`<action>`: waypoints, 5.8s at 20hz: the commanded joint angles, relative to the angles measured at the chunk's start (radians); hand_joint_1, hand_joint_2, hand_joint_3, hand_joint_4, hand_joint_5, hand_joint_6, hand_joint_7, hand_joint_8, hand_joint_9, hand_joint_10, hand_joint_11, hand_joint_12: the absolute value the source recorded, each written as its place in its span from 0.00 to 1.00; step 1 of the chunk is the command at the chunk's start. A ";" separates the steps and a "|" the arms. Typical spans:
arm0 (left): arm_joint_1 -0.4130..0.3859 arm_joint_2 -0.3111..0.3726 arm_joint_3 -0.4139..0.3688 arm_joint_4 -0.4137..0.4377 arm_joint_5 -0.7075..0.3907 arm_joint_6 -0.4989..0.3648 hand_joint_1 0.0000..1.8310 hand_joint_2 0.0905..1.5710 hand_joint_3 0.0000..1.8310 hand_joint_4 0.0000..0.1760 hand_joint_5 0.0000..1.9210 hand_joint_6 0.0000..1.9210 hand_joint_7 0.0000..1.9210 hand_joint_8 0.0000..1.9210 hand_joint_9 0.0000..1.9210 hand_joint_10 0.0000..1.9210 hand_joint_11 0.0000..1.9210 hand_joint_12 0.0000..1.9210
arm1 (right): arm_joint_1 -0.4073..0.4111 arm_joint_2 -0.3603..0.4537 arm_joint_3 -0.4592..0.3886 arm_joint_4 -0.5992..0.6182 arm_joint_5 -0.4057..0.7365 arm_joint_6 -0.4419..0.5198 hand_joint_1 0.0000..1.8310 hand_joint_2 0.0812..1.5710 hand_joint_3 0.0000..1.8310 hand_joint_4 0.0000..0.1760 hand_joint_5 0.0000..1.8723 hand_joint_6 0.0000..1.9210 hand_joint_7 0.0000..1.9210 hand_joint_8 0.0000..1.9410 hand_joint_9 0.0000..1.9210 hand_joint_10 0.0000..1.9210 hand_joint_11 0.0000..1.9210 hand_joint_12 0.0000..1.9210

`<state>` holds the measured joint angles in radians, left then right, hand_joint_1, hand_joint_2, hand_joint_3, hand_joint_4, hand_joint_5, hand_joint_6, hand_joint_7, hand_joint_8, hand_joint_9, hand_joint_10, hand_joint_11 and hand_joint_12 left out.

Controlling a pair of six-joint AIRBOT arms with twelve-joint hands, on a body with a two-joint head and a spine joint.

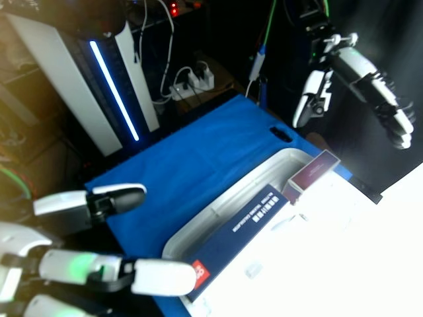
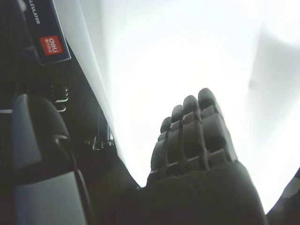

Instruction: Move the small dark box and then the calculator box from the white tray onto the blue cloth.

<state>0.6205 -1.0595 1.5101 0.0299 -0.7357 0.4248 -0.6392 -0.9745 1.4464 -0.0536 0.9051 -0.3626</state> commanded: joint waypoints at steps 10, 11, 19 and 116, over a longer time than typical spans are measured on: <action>-0.266 -0.005 0.069 0.620 0.245 -0.313 0.25 0.51 0.00 0.12 0.01 0.00 0.09 0.00 0.12 0.00 0.09 0.16 | 0.015 -0.002 0.006 0.035 0.114 0.007 0.33 0.44 0.00 0.79 0.00 0.00 0.06 0.00 0.01 0.00 0.00 0.18; -0.294 -0.005 0.069 0.744 0.279 -0.379 0.23 0.50 0.00 0.05 0.01 0.00 0.10 0.00 0.14 0.00 0.11 0.14 | 0.015 -0.003 0.006 0.034 0.114 0.007 0.33 0.45 0.00 0.81 0.00 0.00 0.06 0.00 0.02 0.00 0.00 0.18; -0.375 -0.020 0.064 1.242 0.372 -0.658 0.26 0.48 0.00 0.00 0.00 0.00 0.15 0.00 0.21 0.00 0.07 0.40 | 0.015 -0.009 0.006 0.014 0.114 0.010 0.33 0.44 0.00 1.00 0.00 0.00 0.04 0.00 0.04 0.00 0.00 0.40; -0.038 0.126 -0.234 1.163 0.130 -0.637 0.50 0.58 0.00 0.04 0.35 0.00 0.43 0.00 0.34 0.01 0.02 0.45 | 0.016 -0.042 -0.011 -0.032 0.129 0.025 0.35 0.52 0.00 1.00 0.00 0.00 0.00 0.00 0.00 0.00 0.00 0.32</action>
<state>0.5919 -0.9306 1.2716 1.2377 -0.5632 -0.2054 -0.6392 -1.0180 1.4334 -0.1242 0.9218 -0.3435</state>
